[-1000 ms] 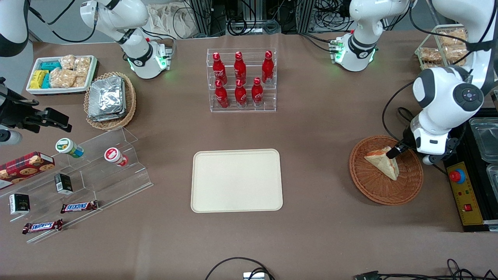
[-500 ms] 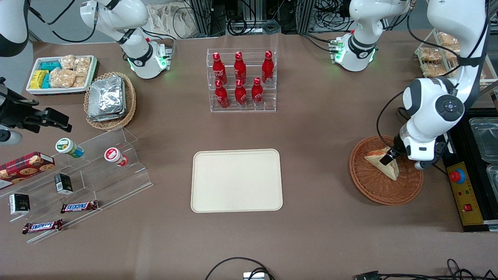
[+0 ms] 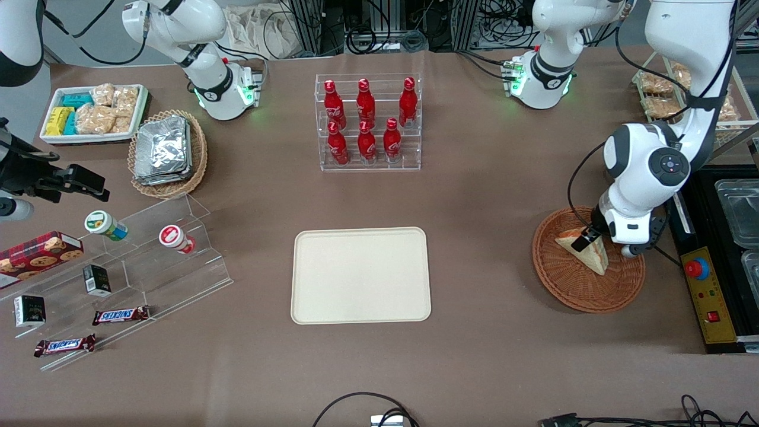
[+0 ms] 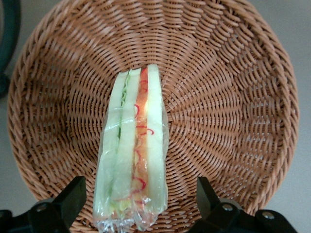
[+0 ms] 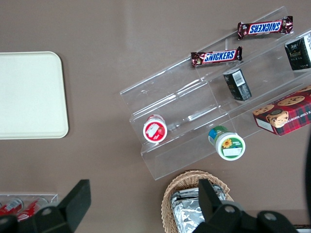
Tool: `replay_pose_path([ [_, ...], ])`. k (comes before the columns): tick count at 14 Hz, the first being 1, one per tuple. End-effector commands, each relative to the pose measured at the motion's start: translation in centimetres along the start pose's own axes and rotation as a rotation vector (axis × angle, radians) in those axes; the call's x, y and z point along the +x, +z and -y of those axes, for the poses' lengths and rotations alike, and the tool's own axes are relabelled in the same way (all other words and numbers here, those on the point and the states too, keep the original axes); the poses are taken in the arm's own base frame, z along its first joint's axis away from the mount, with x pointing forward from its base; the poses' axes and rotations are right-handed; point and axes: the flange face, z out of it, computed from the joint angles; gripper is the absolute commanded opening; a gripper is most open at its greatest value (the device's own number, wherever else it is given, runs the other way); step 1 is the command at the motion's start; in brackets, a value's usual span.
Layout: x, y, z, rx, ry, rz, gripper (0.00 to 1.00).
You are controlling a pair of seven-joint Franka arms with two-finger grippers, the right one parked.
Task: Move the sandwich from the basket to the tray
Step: 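Lower the open left gripper onto the sandwich and close on it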
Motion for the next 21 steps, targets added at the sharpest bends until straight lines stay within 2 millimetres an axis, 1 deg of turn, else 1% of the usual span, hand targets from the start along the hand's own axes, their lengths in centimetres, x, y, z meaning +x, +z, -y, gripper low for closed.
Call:
replay_pose_path([
  [1, -0.3, 0.9, 0.4, -0.007, -0.009, -0.015, 1.00],
  [3, -0.3, 1.1, 0.5, -0.005, -0.010, -0.013, 0.98],
  [4, -0.2, 1.3, 0.5, -0.003, -0.010, -0.012, 0.88],
  [7, -0.2, 1.6, 0.6, 0.003, -0.001, -0.011, 0.51],
  [8, -0.1, 1.6, 0.7, 0.003, -0.003, -0.011, 0.43],
  [11, 0.1, 1.1, 0.6, -0.002, -0.003, -0.020, 0.26],
  [12, 0.3, 0.5, 0.5, -0.003, 0.000, -0.025, 0.23],
  [15, 0.2, -2.8, -0.4, 0.005, 0.035, -0.047, 0.20],
  [17, -0.5, -5.5, -2.1, 0.016, 0.127, -0.049, 0.19],
  [18, -0.7, -6.9, -2.7, 0.026, 0.161, -0.050, 0.20],
  [19, -1.0, -8.6, -3.7, 0.032, 0.196, -0.053, 0.20],
  [21, -1.7, -11.9, -6.6, 0.053, 0.274, -0.038, 0.20],
])
